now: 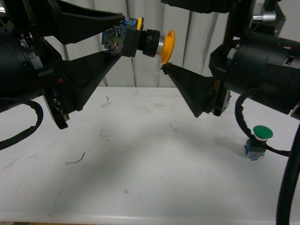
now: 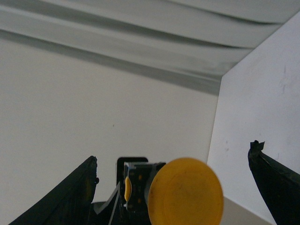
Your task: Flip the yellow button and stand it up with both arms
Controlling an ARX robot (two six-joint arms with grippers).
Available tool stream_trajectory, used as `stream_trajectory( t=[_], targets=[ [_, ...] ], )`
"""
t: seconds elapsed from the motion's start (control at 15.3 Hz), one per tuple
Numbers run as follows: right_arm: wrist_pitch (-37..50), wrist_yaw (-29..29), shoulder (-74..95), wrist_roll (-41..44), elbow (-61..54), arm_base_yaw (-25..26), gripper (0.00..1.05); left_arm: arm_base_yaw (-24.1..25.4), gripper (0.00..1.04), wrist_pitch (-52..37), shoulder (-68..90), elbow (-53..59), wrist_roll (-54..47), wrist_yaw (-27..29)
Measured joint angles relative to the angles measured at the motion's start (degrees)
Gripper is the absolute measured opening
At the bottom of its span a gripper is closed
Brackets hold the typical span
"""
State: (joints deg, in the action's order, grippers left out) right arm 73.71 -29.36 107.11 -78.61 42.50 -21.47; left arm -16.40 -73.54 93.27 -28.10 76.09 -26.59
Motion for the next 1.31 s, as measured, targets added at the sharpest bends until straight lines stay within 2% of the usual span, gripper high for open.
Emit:
stream_trajectory(
  t=[0.2, 0.39, 0.79, 1.18, 1.31],
  targets=[
    [-0.09, -1.14, 0.44, -1.42, 0.20, -3.37, 0.98, 0.00, 0.35, 0.00, 0.00, 0.11, -0.02, 0.02],
    [-0.07, -1.40, 0.44, -1.55, 0.26, -3.58, 0.98, 0.07, 0.35, 0.00, 0.00, 0.22, -0.02, 0.00],
    [-0.09, -0.83, 0.35, -2.56, 0.83, -2.12, 0.38, 0.07, 0.34, -0.39, -0.11, 0.24, 1.36, 0.02],
    [-0.13, -0.66, 0.28, -2.75, 0.83, -2.10, 0.35, 0.07, 0.36, -0.28, -0.11, 0.24, 1.60, -0.02],
    [-0.17, -0.46, 0.28, -1.66, 0.83, -2.12, 0.35, 0.28, 0.61, -0.15, -0.11, 0.26, 1.05, 0.00]
  ],
)
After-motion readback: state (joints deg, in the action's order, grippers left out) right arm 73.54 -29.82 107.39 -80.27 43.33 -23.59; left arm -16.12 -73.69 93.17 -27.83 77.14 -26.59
